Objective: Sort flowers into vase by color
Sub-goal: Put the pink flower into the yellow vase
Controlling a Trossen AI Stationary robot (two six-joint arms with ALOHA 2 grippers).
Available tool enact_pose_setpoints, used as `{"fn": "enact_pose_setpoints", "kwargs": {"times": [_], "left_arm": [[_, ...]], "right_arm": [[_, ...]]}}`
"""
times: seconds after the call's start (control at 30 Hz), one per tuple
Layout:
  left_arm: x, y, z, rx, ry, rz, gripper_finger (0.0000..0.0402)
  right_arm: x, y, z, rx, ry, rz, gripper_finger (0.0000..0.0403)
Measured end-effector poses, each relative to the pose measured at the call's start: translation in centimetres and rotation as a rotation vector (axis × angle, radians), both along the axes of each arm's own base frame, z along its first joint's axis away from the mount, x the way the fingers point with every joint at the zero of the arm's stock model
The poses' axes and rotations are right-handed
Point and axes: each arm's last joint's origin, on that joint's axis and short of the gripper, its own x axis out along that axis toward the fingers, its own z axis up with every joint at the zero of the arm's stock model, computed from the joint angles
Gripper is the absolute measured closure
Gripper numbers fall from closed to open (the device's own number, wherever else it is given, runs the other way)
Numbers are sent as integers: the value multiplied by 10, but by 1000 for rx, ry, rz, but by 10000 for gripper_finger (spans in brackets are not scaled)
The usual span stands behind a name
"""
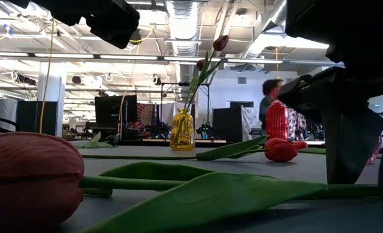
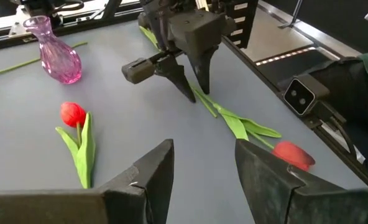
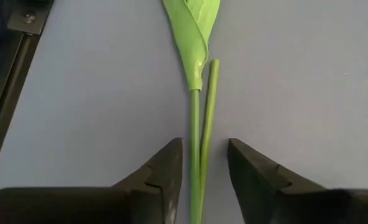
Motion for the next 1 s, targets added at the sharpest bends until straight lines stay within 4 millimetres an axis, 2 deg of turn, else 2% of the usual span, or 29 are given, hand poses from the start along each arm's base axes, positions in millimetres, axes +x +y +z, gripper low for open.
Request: {"fn": "enact_pose_setpoints", "kwargs": {"times": [0.43,0.7,1.0], "left_arm": [[0,0,0,1,0,0,242],[0,0,0,1,0,1,242],[0,0,0,1,4,1,242]], "right_arm": [[-1,1,4,49,16,21,385],[3,-6,9,67,19,-34,382],[-5,-23,49,68,-24,-71,384]]}}
